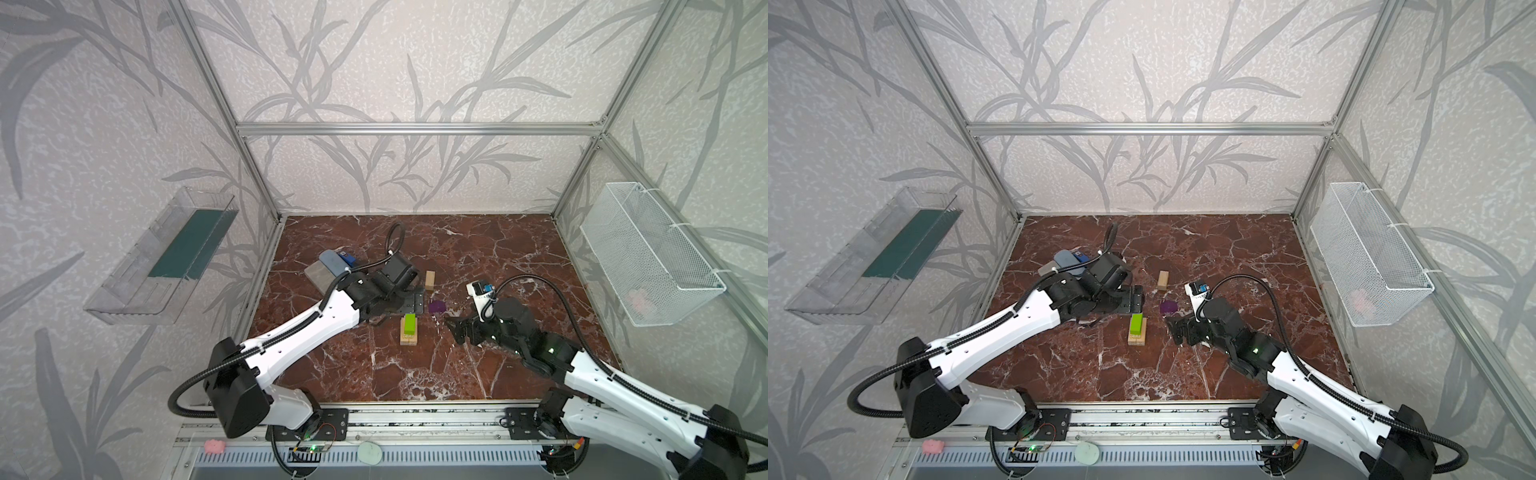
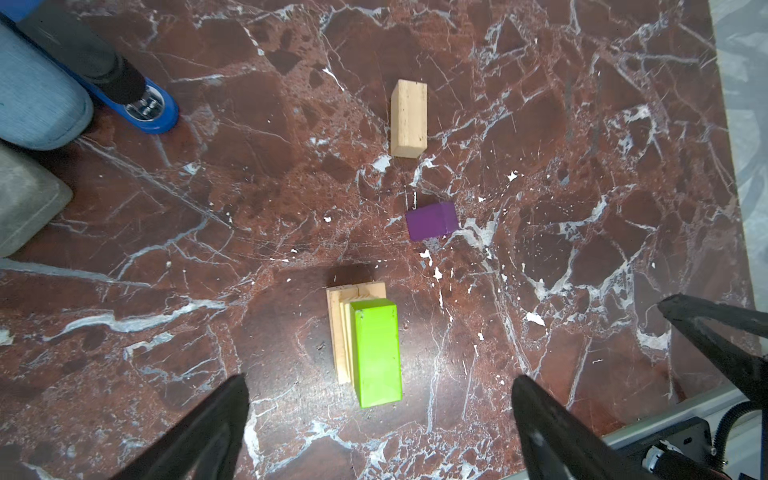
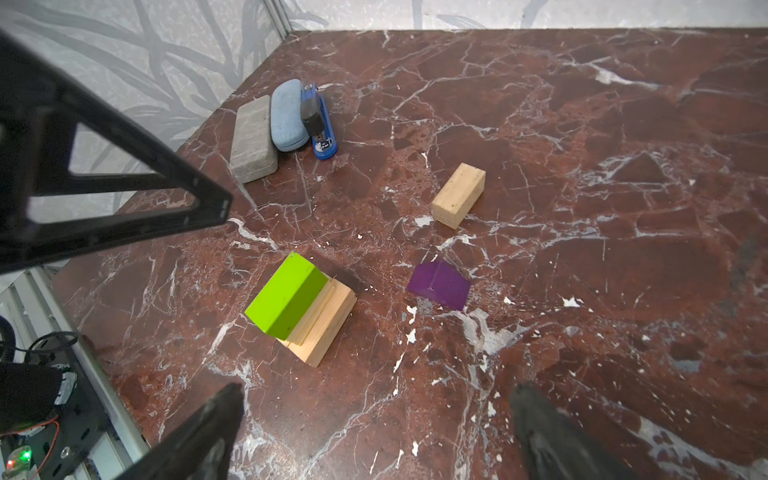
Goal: Build the wood block tower
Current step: 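Open the left gripper and withdraw it while the right gripper reaches farther out, then grasp the loose wooden block far from the robot with the right gripper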
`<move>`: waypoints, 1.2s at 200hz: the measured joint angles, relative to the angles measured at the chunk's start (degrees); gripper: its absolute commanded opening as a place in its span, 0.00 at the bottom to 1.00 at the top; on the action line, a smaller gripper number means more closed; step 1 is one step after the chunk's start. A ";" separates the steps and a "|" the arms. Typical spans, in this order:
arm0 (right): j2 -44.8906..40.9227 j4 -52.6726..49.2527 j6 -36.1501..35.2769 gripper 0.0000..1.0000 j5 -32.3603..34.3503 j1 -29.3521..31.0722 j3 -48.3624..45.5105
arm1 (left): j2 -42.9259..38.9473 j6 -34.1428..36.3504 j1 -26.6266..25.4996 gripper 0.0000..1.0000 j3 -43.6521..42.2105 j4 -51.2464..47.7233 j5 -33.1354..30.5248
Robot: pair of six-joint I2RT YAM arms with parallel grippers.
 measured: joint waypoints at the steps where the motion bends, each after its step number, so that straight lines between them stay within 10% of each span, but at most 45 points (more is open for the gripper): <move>1: 0.13 -0.20 0.11 0.99 0.02 0.00 0.20 | -0.28 0.02 0.13 0.97 -0.28 0.15 0.11; 240: 65.94 -25.92 11.06 0.88 0.92 -6.34 59.04 | -22.16 23.61 9.25 1.00 -21.03 17.40 -0.02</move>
